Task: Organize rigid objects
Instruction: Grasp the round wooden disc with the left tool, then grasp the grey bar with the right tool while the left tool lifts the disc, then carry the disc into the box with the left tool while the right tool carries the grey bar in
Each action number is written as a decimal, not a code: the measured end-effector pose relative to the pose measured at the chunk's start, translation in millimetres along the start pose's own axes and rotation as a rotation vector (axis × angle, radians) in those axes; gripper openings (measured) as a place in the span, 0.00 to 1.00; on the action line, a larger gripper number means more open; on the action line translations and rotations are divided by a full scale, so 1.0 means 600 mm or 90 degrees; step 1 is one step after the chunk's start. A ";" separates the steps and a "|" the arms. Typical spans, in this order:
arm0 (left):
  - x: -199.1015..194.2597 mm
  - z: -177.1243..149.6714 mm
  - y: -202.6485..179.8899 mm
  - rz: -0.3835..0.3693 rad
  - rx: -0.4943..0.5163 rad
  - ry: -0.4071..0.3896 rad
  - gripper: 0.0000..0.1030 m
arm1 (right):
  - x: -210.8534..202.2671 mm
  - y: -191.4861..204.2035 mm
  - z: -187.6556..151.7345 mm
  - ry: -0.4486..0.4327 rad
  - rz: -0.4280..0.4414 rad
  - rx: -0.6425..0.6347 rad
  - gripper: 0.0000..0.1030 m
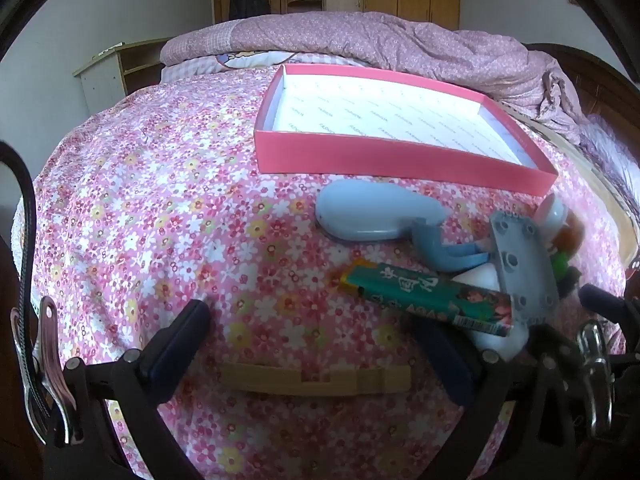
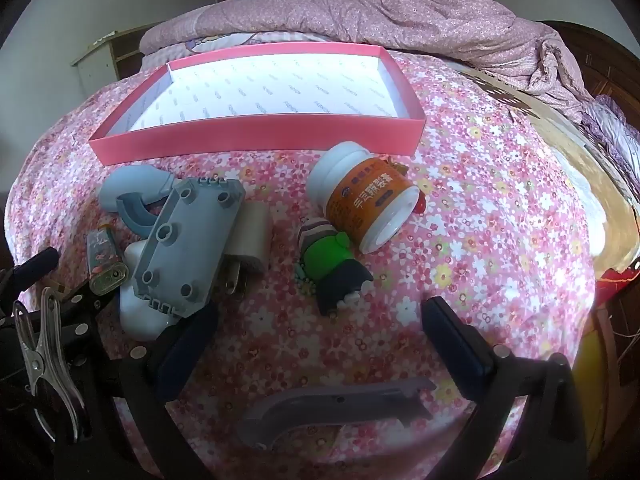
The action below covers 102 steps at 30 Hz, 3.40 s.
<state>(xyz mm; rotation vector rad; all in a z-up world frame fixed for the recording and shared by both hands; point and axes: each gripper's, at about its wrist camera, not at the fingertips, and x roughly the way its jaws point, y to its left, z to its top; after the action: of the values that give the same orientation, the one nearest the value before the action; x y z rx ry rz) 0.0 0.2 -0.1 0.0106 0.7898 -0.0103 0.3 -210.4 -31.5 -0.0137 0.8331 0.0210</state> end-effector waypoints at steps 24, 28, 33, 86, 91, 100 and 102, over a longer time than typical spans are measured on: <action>0.008 0.013 0.003 -0.008 0.006 0.023 1.00 | 0.003 0.002 0.006 0.012 -0.002 0.001 1.00; 0.010 0.024 0.009 -0.027 0.038 0.044 0.99 | 0.001 -0.001 0.005 0.025 0.011 -0.011 1.00; -0.019 0.016 0.027 -0.037 0.046 0.067 0.97 | -0.014 -0.008 -0.003 0.039 0.045 -0.018 1.00; -0.117 -0.033 0.015 -0.204 0.187 0.067 0.32 | -0.063 -0.030 -0.049 0.051 0.145 -0.031 0.80; -0.110 -0.023 0.026 -0.204 0.164 0.062 0.32 | -0.068 -0.031 -0.051 0.037 0.161 -0.033 0.74; -0.078 0.027 0.031 -0.218 0.113 0.078 0.32 | -0.085 -0.013 -0.032 0.000 0.154 -0.082 0.74; -0.069 0.044 0.029 -0.228 0.096 0.084 0.32 | -0.087 -0.015 -0.024 -0.007 0.159 -0.079 0.74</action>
<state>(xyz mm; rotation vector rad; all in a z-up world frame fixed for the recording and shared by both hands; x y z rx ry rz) -10.1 17.3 48.1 0.0122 0.9128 -0.4114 -45.2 -220.4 -2.8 -0.0269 0.8177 0.3071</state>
